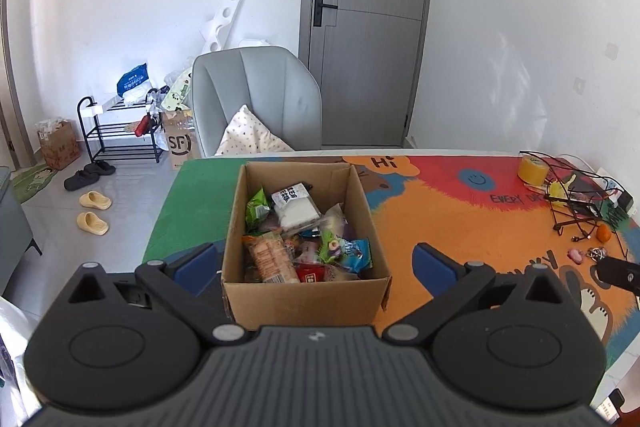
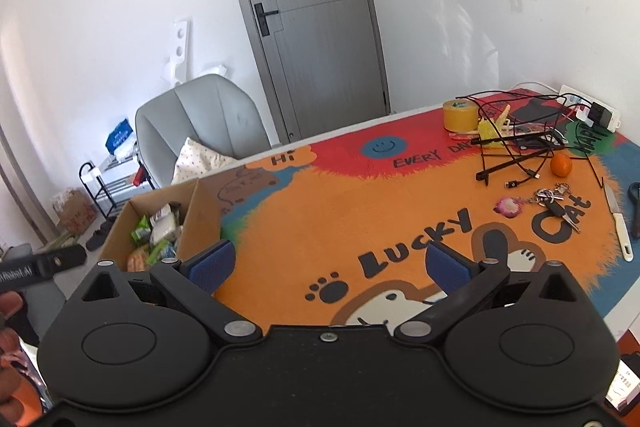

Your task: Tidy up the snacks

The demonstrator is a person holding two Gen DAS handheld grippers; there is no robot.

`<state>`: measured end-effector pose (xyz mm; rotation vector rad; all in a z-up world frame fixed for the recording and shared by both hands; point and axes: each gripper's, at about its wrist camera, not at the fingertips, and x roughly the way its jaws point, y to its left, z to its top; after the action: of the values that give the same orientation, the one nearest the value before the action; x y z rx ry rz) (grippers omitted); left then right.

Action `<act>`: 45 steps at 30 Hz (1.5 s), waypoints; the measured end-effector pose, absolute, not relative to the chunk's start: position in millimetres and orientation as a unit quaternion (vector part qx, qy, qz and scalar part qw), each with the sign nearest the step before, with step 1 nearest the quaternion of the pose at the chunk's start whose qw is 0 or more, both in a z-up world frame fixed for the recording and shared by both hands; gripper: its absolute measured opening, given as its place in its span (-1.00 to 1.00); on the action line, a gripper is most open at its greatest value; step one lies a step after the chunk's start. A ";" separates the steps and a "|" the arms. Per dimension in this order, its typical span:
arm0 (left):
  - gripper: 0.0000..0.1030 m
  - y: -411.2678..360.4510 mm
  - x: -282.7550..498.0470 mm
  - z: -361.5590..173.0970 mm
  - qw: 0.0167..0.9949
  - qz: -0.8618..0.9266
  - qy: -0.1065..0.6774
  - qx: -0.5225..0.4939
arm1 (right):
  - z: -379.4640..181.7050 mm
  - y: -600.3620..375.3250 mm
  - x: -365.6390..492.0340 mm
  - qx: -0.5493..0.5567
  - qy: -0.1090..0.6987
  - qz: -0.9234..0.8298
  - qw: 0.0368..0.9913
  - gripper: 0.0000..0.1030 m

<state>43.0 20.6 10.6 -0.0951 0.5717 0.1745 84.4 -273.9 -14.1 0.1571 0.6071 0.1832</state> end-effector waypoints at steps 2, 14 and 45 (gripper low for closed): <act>0.99 21.6 41.7 10.2 0.954 0.086 0.284 -0.041 | -14.3 -277.8 84.0 0.086 0.305 0.098 0.943 1.00; 0.99 22.9 39.8 11.4 0.953 0.097 0.287 -0.026 | -8.7 -295.4 79.5 0.081 0.296 0.072 0.949 1.00; 0.99 18.0 45.3 3.8 0.949 0.077 0.304 -0.022 | -14.3 -291.3 83.0 0.076 0.310 0.085 0.944 1.00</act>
<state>45.3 18.0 3.8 -0.0446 0.6195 0.1561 83.0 -291.3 -14.3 0.1551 0.6315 0.1723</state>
